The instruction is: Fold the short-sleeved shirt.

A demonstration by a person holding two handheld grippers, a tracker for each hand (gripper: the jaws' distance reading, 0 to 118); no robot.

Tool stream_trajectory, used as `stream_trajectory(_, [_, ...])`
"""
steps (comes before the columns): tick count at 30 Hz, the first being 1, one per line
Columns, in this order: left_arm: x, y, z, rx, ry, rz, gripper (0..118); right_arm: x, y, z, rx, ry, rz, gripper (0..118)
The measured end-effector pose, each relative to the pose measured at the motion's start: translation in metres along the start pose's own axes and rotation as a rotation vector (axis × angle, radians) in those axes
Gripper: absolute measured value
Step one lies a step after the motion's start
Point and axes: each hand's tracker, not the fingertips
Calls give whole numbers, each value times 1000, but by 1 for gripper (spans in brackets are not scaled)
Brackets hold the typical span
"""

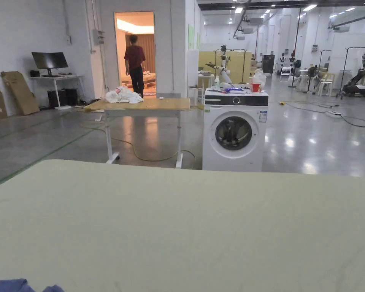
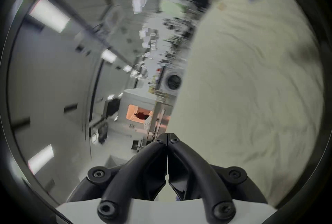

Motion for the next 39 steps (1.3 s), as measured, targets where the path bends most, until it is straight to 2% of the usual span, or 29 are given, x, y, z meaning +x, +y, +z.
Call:
stream_trajectory(1, [12, 0, -2, -8, -76, -69, 0, -9, 18, -1, 32, 34, 54, 1])
stream_trajectory(2, [20, 3, -2, 12, -72, -191, 0, -13, 16, -1, 41, 65, 51, 1])
stream_trajectory(4, [31, -1, -2, 13, -97, -191, 0, -12, 17, 0, 56, 103, -41, 1])
stream_trajectory(5, [27, 2, 0, 36, -73, -126, 0, -10, 17, 0, 62, 91, -110, 1])
stream_trajectory(7, [-3, 5, -1, 33, -26, 190, 0, 17, 14, -1, 9, 31, -313, 1])
stream_trajectory(9, [-48, 3, 1, 62, 62, 502, 0, 46, 4, -5, -25, -33, -687, 1])
stream_trajectory(12, [-102, -15, 13, 119, 146, 925, 0, 76, -20, -5, -55, -52, -1285, 1])
stream_trajectory(13, [-110, -24, 18, 156, 143, 1055, 0, 74, -37, -5, -30, -45, -1439, 0])
stream_trajectory(14, [-111, -35, 21, 153, 65, 1193, 0, 72, -47, -2, -1, -45, -1596, 0])
stream_trajectory(15, [-109, -41, 23, 196, 48, 1282, 0, 69, -55, 0, 23, -35, -1723, 0])
stream_trajectory(16, [-105, -42, 27, 211, 69, 1260, 0, 66, -58, 2, 38, -29, -1784, 0])
stream_trajectory(18, [-98, -32, 32, 188, 113, 1151, 0, 64, -61, 5, 29, -63, -1830, 0])
stream_trajectory(22, [-98, -28, 36, 209, 98, 1170, 0, 69, -58, 9, 21, -103, -1762, 0])
stream_trajectory(26, [-99, -25, 36, 199, 114, 1193, 0, 74, -53, 9, 14, -94, -1720, 0])
stream_trajectory(32, [-103, -47, 45, 159, 147, 1307, 0, 75, -22, -1, 85, -27, -1583, 0])
stream_trajectory(35, [-103, -63, 56, 131, 176, 1347, 0, 76, 0, -13, 138, 30, -1580, 0])
stream_trajectory(39, [-100, -86, 78, 25, 263, 1339, 0, 77, 31, -32, 249, 137, -1624, 0])
